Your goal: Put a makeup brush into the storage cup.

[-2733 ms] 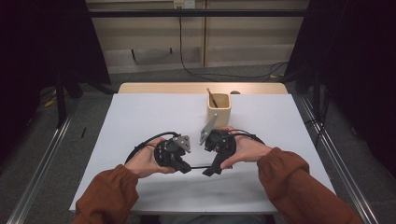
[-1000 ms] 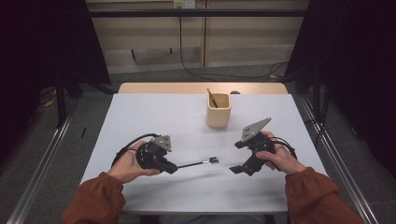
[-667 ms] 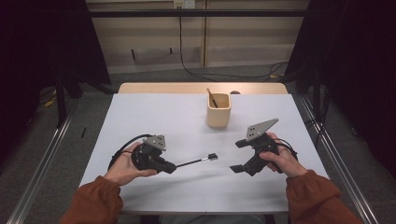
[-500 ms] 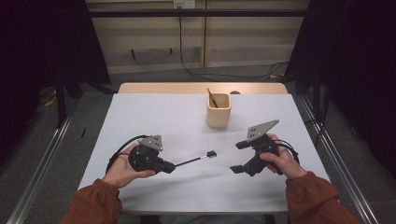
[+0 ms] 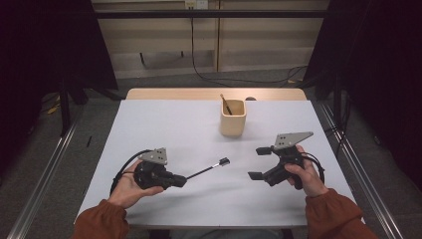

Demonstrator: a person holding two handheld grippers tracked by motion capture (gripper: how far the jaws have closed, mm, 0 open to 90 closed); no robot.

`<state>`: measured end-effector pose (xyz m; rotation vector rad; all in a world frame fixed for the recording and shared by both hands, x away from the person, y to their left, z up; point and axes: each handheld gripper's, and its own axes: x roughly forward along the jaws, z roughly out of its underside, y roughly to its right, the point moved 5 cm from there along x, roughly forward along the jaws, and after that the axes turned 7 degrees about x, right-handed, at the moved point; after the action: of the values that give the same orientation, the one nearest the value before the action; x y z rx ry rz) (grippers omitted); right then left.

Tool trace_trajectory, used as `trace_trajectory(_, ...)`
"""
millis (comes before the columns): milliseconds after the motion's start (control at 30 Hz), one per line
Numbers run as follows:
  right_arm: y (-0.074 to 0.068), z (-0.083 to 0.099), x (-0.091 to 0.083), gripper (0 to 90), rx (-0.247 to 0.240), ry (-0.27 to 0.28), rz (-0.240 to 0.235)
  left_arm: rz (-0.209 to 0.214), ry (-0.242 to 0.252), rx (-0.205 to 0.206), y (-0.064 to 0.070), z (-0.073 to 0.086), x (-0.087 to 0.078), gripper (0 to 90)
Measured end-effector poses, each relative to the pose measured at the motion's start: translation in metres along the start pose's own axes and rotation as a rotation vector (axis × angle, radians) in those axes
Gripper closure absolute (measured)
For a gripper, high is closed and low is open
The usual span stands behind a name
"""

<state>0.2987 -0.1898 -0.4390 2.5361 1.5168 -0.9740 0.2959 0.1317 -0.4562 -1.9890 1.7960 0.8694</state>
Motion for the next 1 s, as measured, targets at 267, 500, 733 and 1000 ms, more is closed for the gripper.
trace_trajectory(267, -0.003, 0.0, -0.007, 6.1, 0.032, 0.091, -0.017, -0.029, 0.091, 0.008, 0.0, 0.0, -0.004, 85.8)
trace_trajectory(500, -0.006, 0.009, -0.005, 7.6, 0.033, 0.104, -0.008, -0.058, 0.122, 0.016, 0.001, 0.003, -0.006, 85.8)
trace_trajectory(733, -0.009, 0.003, -0.006, 6.1, 0.008, 0.178, 0.011, -0.083, 0.203, -0.011, 0.002, -0.002, -0.011, 85.8)
trace_trajectory(1000, -0.01, 0.001, -0.007, 5.5, 0.007, 0.206, 0.004, -0.111, 0.29, -0.01, 0.005, -0.003, -0.01, 85.7)
